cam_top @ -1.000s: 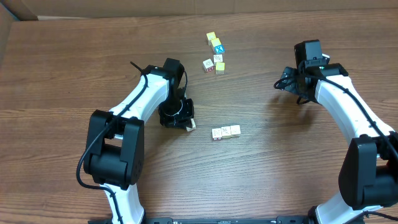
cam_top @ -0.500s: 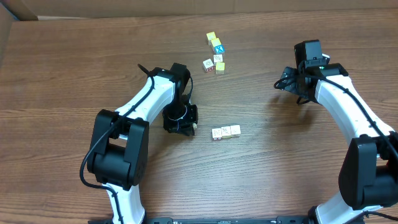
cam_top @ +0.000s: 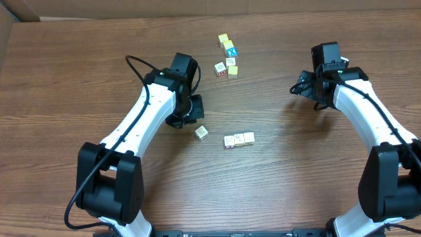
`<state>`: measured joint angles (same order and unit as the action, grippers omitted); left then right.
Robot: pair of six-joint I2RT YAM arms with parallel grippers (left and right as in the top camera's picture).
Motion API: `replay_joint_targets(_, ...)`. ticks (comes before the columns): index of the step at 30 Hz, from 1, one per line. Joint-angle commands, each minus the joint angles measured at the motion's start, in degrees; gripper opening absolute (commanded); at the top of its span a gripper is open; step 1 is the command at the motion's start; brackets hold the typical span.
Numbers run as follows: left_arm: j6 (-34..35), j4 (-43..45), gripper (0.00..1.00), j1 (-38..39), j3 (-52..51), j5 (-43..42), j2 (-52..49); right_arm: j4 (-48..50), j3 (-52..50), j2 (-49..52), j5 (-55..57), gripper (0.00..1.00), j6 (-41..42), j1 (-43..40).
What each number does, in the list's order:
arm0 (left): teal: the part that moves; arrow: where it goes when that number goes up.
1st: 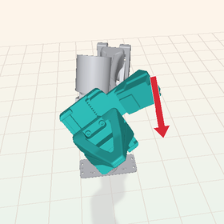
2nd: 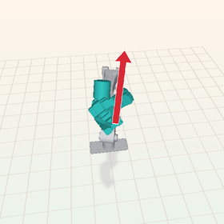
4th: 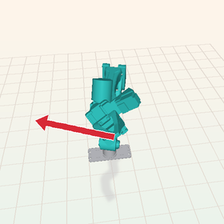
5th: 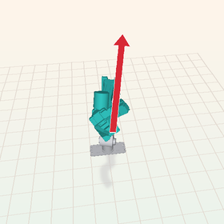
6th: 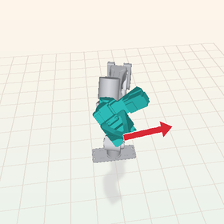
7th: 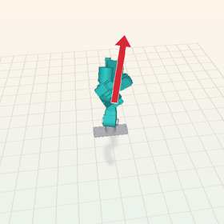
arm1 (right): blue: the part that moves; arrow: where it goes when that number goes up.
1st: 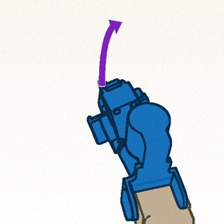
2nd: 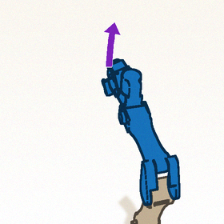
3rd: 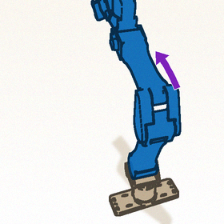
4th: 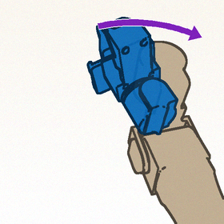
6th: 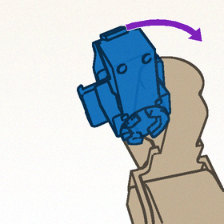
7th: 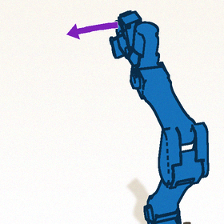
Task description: Flip 4 blocks
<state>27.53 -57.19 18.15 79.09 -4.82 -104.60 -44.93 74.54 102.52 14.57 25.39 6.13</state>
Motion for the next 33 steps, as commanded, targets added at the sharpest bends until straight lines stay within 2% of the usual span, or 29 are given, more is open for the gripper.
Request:
replay_joint_targets(1, 2.95, 1.11, 0.04, 0.31, -0.28, 4.15, -2.73, 0.31, 0.90, -0.39, 0.83, 1.00, -0.33, 0.11)
replay_joint_targets(11, 2.38, 4.04, 0.04, 0.48, -0.28, 1.07, -8.57, 0.31, 0.90, -0.39, 0.83, 1.00, -0.33, 0.11)
replay_joint_targets(20, -1.20, 3.43, 0.04, 2.86, -0.31, -6.71, -9.88, 0.31, 0.90, -0.39, 0.83, 1.00, -0.33, 0.11)
replay_joint_targets(33, -0.50, 1.68, 0.04, 3.74, 1.20, -6.80, -9.46, 0.31, 0.90, -0.39, 0.83, 1.00, -0.33, 0.11)
